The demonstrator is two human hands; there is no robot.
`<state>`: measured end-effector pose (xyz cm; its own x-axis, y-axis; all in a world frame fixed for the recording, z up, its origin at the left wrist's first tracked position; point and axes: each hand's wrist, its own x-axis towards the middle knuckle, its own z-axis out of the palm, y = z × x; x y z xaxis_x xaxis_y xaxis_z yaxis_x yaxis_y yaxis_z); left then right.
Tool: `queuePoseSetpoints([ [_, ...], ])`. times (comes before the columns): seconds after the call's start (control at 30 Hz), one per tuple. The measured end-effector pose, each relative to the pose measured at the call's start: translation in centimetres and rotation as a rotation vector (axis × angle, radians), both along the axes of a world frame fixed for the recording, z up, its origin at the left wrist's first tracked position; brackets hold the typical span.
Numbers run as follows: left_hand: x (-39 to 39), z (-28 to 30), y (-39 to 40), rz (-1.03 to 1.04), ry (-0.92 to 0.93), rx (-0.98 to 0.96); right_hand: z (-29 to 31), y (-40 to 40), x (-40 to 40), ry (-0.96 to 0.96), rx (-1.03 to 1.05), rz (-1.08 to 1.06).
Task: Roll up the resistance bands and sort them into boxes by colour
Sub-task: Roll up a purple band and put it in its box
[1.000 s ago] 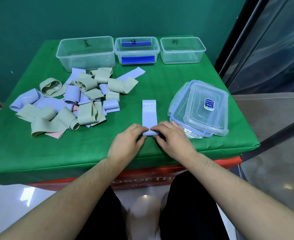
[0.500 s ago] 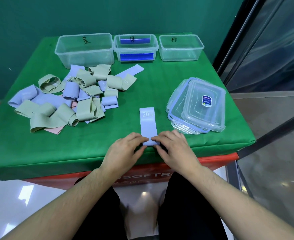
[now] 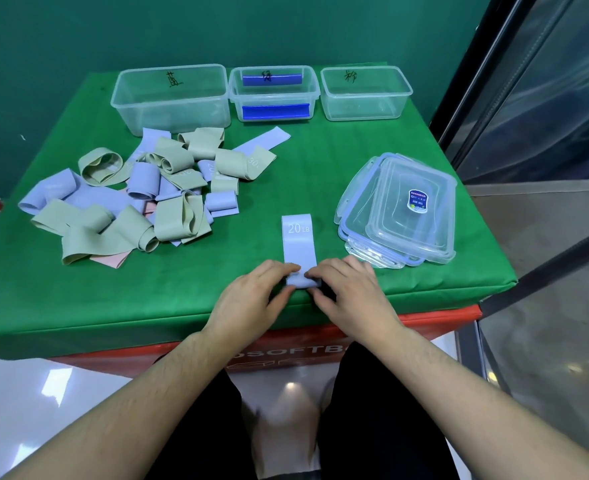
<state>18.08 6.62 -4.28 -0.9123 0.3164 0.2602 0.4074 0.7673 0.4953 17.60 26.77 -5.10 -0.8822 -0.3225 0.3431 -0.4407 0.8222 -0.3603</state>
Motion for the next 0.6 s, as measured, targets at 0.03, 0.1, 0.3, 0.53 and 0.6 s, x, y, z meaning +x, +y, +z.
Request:
queuePoseSetpoints([
  [0.03, 0.0, 0.0, 0.0, 0.001, -0.002, 0.010, 0.0, 0.0, -0.1, -0.005, -0.009, -0.002],
  [0.1, 0.1, -0.2, 0.0, 0.003, 0.005, 0.017, -0.1, -0.1, -0.2, -0.010, -0.023, -0.011],
  [0.3, -0.2, -0.2, 0.1, 0.035, -0.004, 0.015, -0.1, -0.2, -0.6, -0.003, 0.000, -0.025],
  [0.53, -1.2, 0.1, -0.2, 0.019, -0.081, 0.019, 0.1, -0.4, -0.6, 0.007, -0.015, -0.025],
  [0.6, -1.1, 0.2, -0.2, 0.005, -0.064, 0.016, 0.2, -0.4, -0.8, -0.015, -0.018, -0.024],
])
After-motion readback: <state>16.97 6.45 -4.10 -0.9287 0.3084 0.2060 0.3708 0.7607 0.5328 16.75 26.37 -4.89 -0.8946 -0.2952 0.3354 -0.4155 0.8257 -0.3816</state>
